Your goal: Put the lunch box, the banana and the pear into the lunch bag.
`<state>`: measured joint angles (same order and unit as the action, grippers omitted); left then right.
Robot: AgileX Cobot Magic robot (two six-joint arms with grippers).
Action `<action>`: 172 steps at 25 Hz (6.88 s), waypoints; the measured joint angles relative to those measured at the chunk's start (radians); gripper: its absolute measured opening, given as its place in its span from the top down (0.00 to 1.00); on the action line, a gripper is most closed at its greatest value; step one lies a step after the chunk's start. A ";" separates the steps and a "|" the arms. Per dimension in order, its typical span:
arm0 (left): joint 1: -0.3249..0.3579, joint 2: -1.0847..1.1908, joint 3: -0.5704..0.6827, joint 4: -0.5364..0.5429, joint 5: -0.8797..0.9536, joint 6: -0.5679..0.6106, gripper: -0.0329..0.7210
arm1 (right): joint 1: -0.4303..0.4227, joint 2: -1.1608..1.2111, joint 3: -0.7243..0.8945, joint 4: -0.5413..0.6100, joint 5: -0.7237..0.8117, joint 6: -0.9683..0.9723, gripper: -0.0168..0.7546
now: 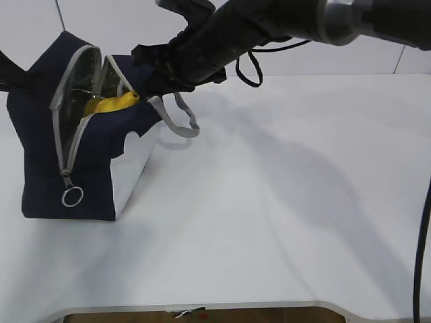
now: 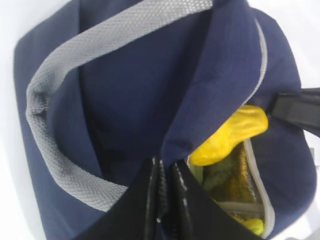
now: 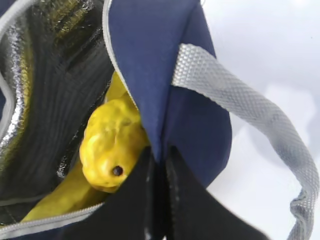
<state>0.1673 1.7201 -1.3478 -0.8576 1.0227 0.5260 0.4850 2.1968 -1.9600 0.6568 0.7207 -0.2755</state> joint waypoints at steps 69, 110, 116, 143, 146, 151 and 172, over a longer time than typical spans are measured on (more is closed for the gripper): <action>-0.406 0.003 -0.139 -0.060 0.131 -0.032 0.43 | 0.003 -0.325 -0.169 -0.657 0.544 0.197 0.42; -0.433 -0.526 0.031 0.547 0.231 -0.364 0.50 | 0.048 -0.897 1.317 -0.657 -0.911 0.212 0.42; -0.433 -0.538 0.031 0.547 0.232 -0.379 0.50 | 0.065 -0.831 1.547 -0.820 -1.374 0.223 0.42; -0.433 -0.538 0.031 0.491 0.232 -0.430 0.52 | 0.065 -0.344 1.485 -1.075 -1.719 0.418 0.42; -0.433 -0.538 0.031 0.491 0.232 -0.430 0.52 | 0.065 -0.315 1.441 -1.076 -1.692 0.445 0.42; -0.433 -0.538 0.031 0.491 0.232 -0.430 0.52 | 0.065 -0.283 1.381 -1.082 -1.596 0.493 0.42; -0.433 -0.538 0.031 0.491 0.232 -0.430 0.52 | 0.065 -0.279 1.295 -1.237 -1.523 0.615 0.42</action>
<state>-0.2652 1.1817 -1.3168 -0.3670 1.2550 0.0959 0.5502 1.9180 -0.6654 -0.5798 -0.8025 0.3392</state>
